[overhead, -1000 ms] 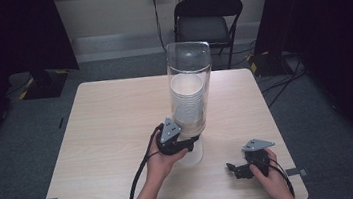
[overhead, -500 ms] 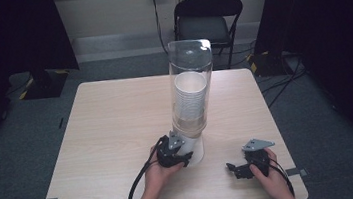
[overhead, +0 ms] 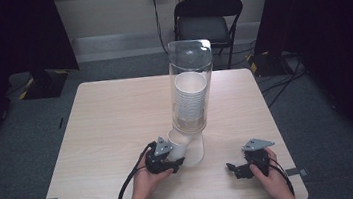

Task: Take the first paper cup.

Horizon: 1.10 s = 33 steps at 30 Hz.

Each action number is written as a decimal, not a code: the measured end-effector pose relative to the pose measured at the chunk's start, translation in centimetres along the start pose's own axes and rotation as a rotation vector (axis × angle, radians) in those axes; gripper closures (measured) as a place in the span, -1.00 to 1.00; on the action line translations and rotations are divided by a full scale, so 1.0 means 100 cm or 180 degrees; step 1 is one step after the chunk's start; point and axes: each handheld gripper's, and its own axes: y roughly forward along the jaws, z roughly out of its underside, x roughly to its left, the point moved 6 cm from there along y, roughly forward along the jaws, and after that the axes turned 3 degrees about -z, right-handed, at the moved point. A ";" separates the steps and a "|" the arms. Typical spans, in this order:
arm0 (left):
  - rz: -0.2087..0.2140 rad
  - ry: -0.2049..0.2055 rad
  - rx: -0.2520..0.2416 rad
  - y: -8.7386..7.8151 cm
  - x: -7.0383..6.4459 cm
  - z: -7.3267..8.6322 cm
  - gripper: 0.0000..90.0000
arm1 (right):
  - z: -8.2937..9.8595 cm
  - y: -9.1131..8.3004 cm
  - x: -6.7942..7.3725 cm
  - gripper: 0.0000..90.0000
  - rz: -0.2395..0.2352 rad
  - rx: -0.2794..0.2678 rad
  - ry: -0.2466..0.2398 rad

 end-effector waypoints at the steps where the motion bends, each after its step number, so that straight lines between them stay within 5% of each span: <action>1: -0.0009 0.0000 0.0003 -0.001 0.001 0.001 -0.19 | 0.000 0.000 0.000 -0.87 0.0000 0.0000 0.0000; 10: -0.0038 0.0005 0.0050 -0.010 0.010 0.008 -0.20 | 0.000 0.000 0.000 -0.87 0.0002 0.0000 0.0001; 16: -0.0067 0.0019 0.0236 -0.015 0.018 0.021 -0.20 | 0.000 0.000 0.000 -0.87 0.0002 0.0000 0.0002; 33: -0.0200 -0.0227 0.0146 -0.032 0.038 0.037 -0.21 | 0.000 0.000 0.000 -0.87 0.0003 0.0000 0.0000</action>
